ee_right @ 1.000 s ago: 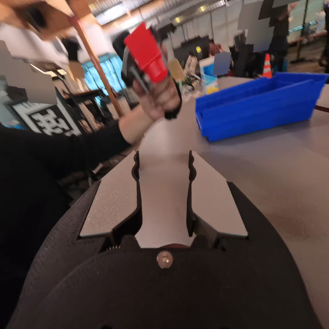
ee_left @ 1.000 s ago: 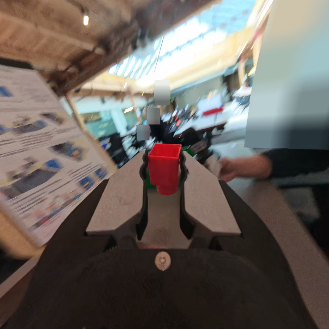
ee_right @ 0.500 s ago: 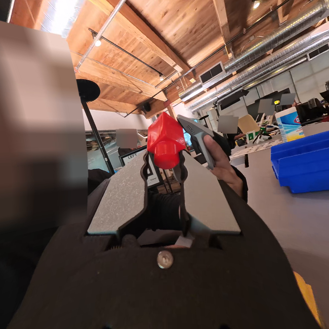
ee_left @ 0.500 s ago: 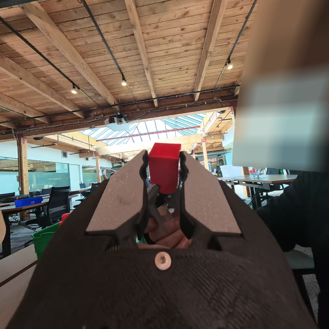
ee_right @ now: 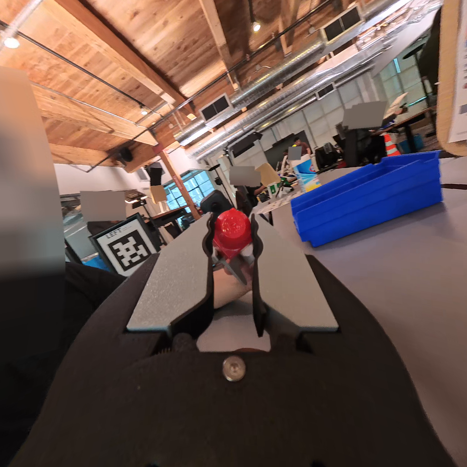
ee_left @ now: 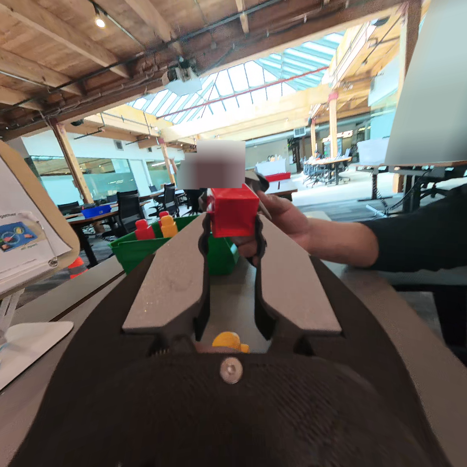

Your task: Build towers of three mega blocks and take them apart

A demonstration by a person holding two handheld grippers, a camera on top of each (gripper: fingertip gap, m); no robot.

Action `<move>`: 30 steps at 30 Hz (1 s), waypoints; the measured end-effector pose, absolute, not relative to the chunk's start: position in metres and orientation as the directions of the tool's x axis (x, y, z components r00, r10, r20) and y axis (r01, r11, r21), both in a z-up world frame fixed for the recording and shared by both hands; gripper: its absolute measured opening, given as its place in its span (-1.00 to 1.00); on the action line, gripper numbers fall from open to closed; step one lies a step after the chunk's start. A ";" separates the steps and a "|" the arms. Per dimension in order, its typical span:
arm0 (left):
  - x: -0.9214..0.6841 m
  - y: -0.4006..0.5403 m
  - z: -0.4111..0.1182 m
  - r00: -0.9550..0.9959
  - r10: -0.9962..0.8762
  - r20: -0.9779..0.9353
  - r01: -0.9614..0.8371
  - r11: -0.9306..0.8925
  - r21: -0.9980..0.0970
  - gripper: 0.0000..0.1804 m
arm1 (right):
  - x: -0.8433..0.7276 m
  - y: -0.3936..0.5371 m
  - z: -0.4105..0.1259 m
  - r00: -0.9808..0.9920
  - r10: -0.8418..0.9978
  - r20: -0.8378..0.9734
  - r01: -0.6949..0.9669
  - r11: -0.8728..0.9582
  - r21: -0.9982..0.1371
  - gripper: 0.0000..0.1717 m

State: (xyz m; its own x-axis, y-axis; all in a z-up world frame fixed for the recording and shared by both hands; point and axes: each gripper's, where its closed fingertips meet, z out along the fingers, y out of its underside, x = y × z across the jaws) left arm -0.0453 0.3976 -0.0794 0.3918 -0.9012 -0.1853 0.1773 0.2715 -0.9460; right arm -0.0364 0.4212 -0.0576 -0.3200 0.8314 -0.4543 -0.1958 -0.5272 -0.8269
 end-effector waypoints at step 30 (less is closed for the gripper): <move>-0.034 0.438 -0.105 0.682 -0.402 -0.611 -0.401 0.494 -0.772 -0.63 | -0.054 0.442 -0.076 -0.138 0.883 -0.448 -0.251 -0.469 -0.847 -0.58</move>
